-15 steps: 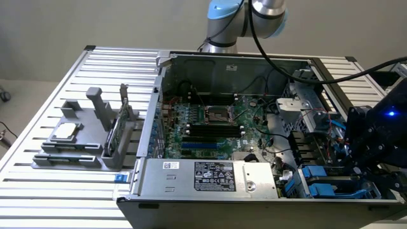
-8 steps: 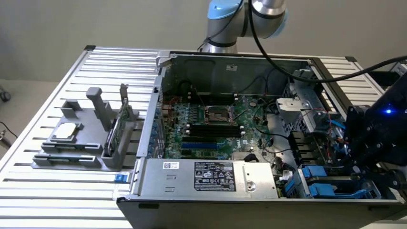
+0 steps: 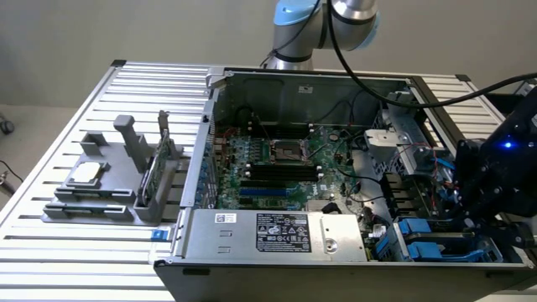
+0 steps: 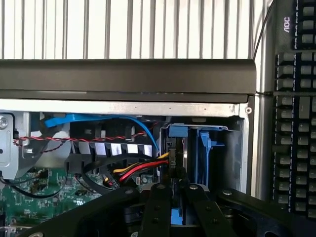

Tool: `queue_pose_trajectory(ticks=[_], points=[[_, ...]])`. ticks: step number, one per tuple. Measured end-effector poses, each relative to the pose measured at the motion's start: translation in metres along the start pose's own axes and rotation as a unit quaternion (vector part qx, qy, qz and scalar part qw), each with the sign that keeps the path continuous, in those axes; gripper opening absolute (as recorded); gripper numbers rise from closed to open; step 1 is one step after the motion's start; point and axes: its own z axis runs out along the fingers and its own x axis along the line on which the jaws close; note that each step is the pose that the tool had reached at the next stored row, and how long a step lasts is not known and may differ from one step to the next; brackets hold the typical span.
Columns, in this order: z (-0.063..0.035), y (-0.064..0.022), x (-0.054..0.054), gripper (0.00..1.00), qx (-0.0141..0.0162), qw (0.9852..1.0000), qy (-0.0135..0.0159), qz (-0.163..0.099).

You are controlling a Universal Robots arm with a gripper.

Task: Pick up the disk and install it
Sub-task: 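Insert the first disk wire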

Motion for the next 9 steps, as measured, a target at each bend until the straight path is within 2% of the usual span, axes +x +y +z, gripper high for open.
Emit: queue_pose_trajectory(ticks=[4, 9], points=[[0.0003, -0.0011, 0.0006, 0.16, -0.0025, 1.0000, -0.0018, 0.003], [0.0008, -0.0022, 0.0021, 0.16, -0.0076, 0.9999, -0.0041, 0.006]])
